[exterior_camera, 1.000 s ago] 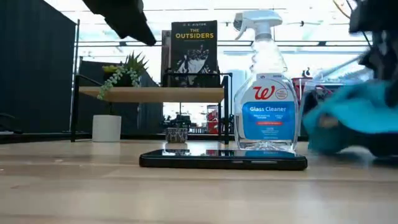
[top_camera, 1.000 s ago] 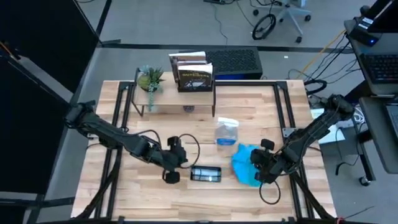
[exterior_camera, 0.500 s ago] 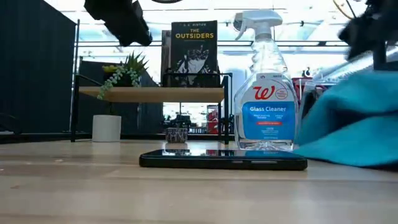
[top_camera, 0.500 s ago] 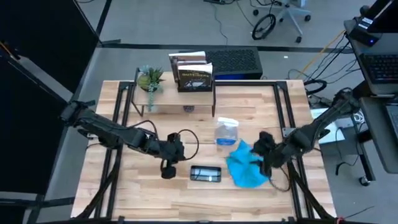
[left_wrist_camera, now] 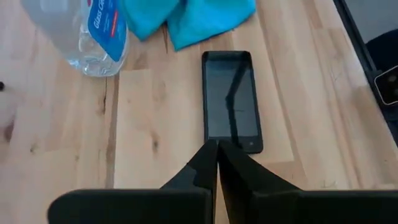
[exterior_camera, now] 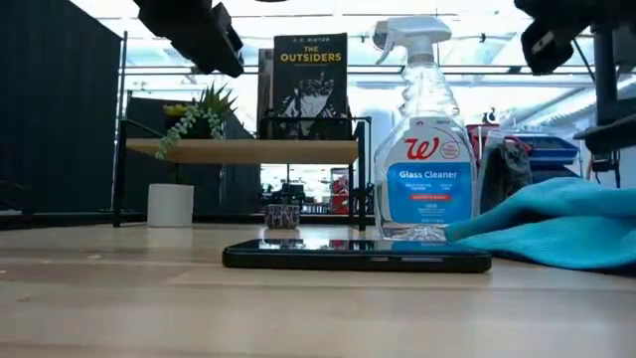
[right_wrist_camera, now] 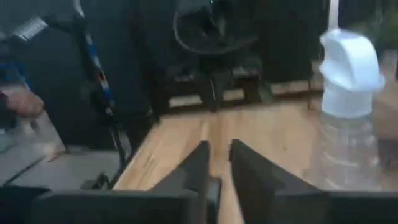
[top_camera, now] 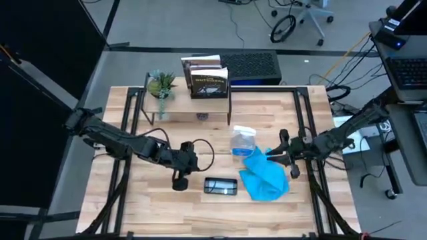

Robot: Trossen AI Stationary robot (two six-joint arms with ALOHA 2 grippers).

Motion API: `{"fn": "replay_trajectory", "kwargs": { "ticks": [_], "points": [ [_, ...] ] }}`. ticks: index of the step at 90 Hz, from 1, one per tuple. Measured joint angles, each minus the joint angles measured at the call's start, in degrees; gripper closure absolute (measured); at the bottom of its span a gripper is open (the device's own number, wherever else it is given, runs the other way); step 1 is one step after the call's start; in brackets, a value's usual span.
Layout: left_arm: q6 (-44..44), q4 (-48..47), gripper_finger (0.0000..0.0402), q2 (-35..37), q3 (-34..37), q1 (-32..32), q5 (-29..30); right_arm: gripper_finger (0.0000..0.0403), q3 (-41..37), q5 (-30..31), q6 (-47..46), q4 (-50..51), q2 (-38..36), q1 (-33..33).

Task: Apply microfiber cloth
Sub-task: Return to Home Position

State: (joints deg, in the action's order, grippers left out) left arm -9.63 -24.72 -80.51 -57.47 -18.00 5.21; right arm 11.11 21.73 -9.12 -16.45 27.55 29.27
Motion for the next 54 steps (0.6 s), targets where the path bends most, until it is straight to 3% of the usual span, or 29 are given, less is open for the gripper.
{"fn": "replay_trajectory", "kwargs": {
  "ticks": [24,37,54],
  "points": [
    [-4.57,-0.61,0.0402,0.0,-0.07,0.42,3.09,0.0371,-5.73,0.4,-0.24,-3.38,-2.22,-0.1],
    [-0.57,-0.18,0.0402,0.0,-0.07,0.37,3.19,0.0367,-5.71,2.03,4.14,-3.52,-2.32,-4.27],
    [3.21,2.1,0.0402,0.0,-0.07,0.72,2.94,0.0367,-5.69,-8.48,8.23,-3.15,-2.33,-14.94]
  ]
}}
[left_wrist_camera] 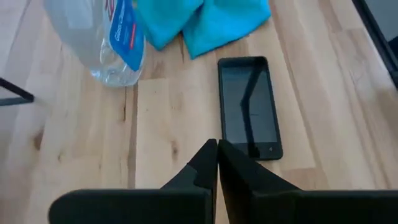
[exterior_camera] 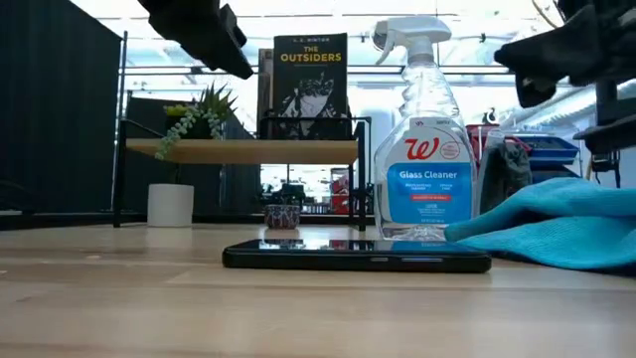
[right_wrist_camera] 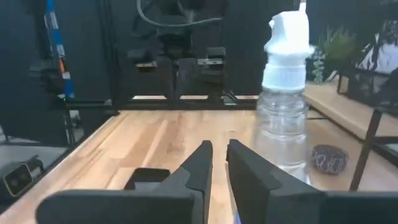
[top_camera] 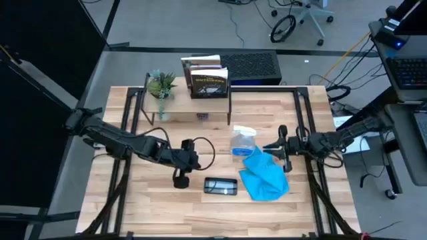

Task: Apply microfiber cloth
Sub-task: Return to Home Position

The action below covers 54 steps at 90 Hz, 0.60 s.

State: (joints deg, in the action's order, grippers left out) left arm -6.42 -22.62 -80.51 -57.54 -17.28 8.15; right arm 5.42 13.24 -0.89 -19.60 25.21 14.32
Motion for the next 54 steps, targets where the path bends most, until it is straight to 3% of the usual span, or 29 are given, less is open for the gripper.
{"fn": "replay_trajectory", "kwargs": {
  "ticks": [16,34,54],
  "points": [
    [0.21,-1.03,0.0402,0.0,0.0,0.01,-3.41,0.0367,0.01,-13.6,-1.8,5.53,-0.52,-9.25],
    [-1.12,6.68,0.0402,3.87,6.74,-0.43,-3.66,0.0367,-1.6,-14.7,-2.5,7.24,-5.49,-11.17],
    [-2.07,18.94,0.0402,15.71,19.66,0.2,-3.66,0.0367,-4.67,-12.27,-3.27,11.37,-15.18,-11.42]
  ]
}}
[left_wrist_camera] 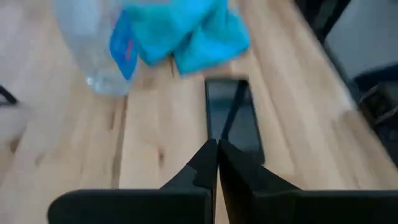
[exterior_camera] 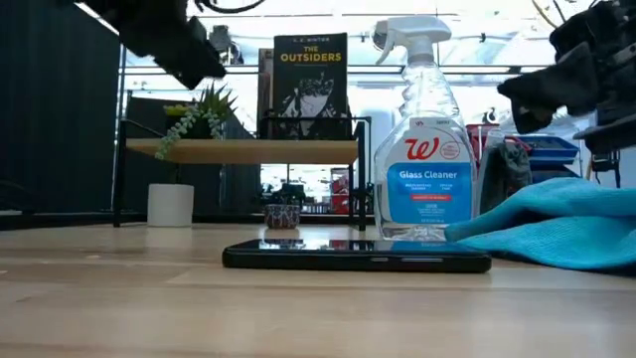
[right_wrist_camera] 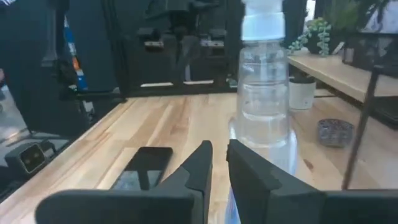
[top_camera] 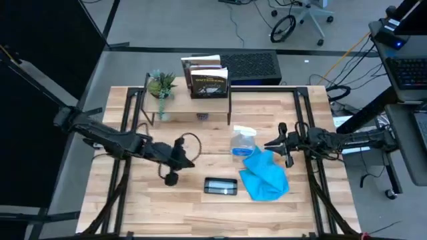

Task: Apply microfiber cloth
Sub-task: Return to Home Position

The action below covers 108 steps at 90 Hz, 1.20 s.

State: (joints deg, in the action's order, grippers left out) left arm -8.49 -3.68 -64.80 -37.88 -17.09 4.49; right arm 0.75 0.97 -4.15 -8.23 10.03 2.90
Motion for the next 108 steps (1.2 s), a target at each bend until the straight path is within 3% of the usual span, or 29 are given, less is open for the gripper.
{"fn": "replay_trajectory", "kwargs": {
  "ticks": [11,26,37,56,74,108],
  "points": [
    [-0.05,0.92,0.0402,7.12,4.82,1.36,-0.74,0.0367,0.07,3.83,1.25,5.5,-5.32,-0.79],
    [1.51,9.79,0.0402,15.97,12.78,5.81,-12.58,0.0367,0.18,2.42,4.08,7.0,-9.08,-2.21],
    [1.37,15.72,0.0402,19.87,18.14,9.0,-14.95,0.0367,0.16,2.19,3.53,7.37,-8.52,-2.19],
    [2.3,14.95,0.0402,28.41,23.84,10.08,-15.02,0.0367,0.16,2.13,0.05,7.24,-8.05,-2.19],
    [5.13,10.52,0.0402,40.84,29.03,10.1,-7.26,0.0367,0.16,2.15,-0.08,7.26,-8.03,-2.17],
    [2.96,6.33,0.0402,62.27,37.43,10.47,-7.56,0.0367,0.16,2.17,-0.1,7.17,-8.04,-2.17]
  ]
}}
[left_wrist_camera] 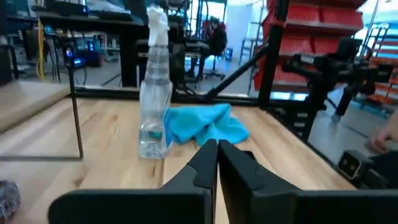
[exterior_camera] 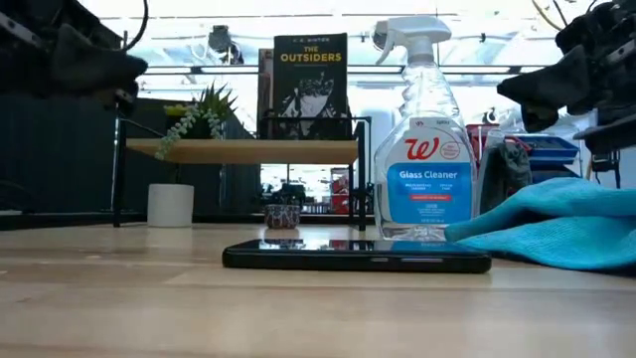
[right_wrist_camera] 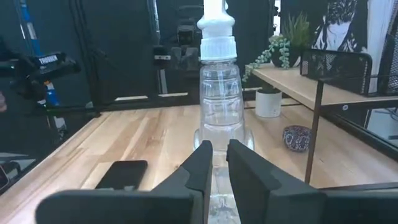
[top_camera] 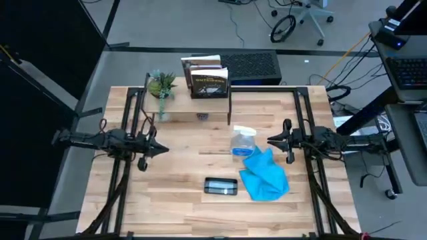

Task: Apply microfiber cloth
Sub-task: Return to Home Position

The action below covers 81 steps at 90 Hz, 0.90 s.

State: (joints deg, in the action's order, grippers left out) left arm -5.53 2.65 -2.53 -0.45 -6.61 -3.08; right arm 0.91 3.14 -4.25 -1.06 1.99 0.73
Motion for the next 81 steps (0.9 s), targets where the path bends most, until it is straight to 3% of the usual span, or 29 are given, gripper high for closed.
{"fn": "replay_trajectory", "kwargs": {
  "ticks": [6,26,81],
  "points": [
    [0.04,-2.01,0.0402,2.61,0.0,0.0,0.03,0.0367,0.0,0.02,0.0,0.0,0.01,0.0],
    [1.47,-2.22,0.0402,0.97,0.0,0.0,3.15,0.0367,0.0,0.02,0.0,0.02,0.01,0.0],
    [1.47,-2.21,0.0402,0.36,0.0,0.0,3.26,0.0367,0.0,0.02,0.0,-0.26,0.03,0.0]
  ]
}}
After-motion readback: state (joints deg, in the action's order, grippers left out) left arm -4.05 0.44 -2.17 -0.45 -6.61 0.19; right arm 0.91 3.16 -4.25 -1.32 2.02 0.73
